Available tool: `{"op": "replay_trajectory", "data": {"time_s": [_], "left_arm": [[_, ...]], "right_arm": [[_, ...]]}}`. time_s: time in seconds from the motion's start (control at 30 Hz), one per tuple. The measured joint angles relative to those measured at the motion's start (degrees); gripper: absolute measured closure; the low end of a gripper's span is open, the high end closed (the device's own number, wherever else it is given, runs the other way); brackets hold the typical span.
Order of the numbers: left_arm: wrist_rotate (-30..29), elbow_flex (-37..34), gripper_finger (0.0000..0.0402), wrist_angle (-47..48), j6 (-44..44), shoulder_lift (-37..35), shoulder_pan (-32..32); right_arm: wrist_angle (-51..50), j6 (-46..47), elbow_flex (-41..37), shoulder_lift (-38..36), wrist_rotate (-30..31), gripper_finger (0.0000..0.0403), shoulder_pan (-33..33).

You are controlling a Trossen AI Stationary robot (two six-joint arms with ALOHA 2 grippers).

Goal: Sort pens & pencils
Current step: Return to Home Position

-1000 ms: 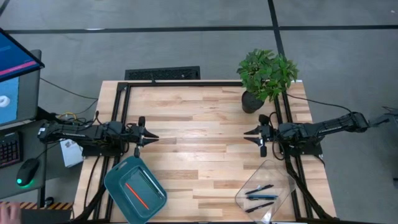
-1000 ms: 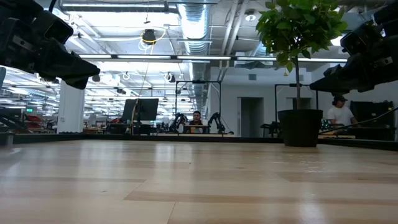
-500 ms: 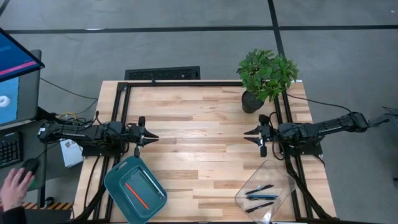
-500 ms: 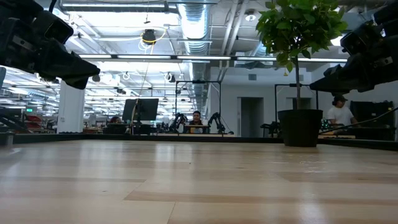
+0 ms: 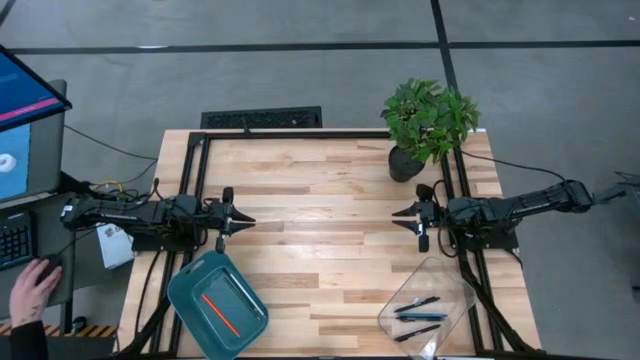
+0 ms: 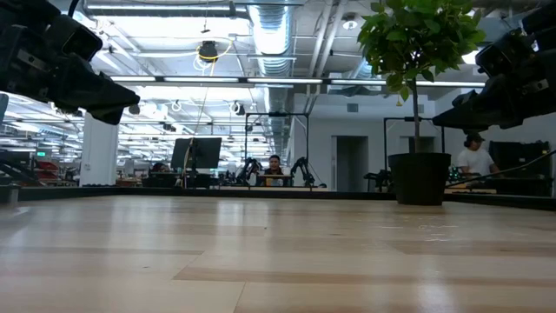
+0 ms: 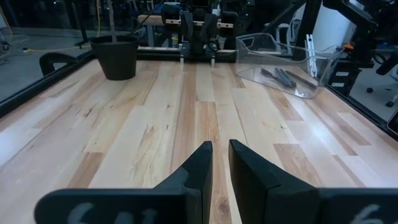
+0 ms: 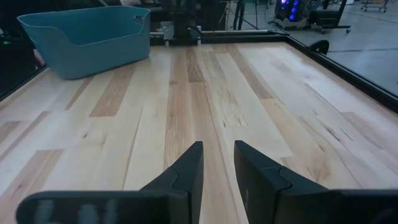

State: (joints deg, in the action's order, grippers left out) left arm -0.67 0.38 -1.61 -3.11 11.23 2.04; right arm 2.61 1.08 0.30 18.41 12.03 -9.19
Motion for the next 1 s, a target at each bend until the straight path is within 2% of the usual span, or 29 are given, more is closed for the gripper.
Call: {"op": "replay_trajectory", "data": {"time_s": [1.0], "left_arm": [[0.0, 0.0, 0.0358, 0.0, 0.0, 0.0, 0.0]], "right_arm": [[0.0, 0.0, 0.0, 0.0, 0.0, 0.029, 0.0]]}}
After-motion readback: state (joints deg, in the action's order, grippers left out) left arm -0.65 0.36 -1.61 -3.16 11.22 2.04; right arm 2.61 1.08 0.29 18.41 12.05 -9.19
